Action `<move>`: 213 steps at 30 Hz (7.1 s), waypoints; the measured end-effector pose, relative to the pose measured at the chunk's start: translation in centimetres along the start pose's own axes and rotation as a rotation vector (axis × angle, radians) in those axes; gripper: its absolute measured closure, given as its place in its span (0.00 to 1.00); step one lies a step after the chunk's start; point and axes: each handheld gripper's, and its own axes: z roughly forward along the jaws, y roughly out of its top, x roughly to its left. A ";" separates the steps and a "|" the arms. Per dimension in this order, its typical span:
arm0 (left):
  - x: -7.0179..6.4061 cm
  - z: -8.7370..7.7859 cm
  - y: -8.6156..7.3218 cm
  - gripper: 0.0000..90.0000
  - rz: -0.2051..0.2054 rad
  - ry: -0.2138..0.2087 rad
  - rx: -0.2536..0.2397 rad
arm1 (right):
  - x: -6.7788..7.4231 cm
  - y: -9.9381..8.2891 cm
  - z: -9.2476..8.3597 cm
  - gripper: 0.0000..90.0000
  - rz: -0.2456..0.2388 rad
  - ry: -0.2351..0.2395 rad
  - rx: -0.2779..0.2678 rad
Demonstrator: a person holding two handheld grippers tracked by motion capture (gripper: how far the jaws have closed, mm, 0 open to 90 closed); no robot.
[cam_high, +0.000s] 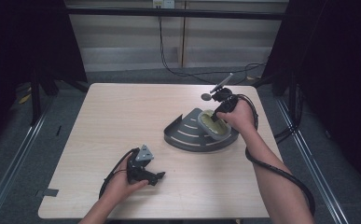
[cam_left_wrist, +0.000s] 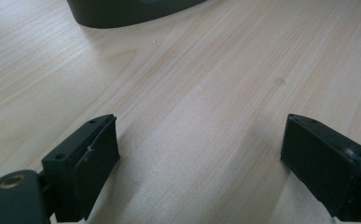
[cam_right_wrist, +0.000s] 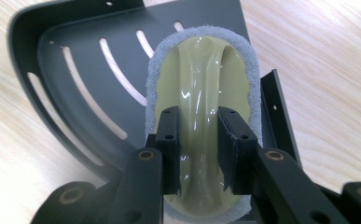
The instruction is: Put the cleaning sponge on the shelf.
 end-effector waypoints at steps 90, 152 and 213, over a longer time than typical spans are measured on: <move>0.0 0.0 0.0 0.12 -0.001 0.004 -0.003 | -3.6 -1.4 4.1 0.75 -0.034 -0.019 0.164; -0.1 0.1 0.0 0.11 -0.002 0.004 -0.005 | -2.5 -3.5 -1.2 0.23 0.005 0.018 0.041; 0.0 0.1 0.0 0.11 0.008 0.004 0.003 | -0.1 -14.3 -1.0 0.19 -0.044 0.148 -0.071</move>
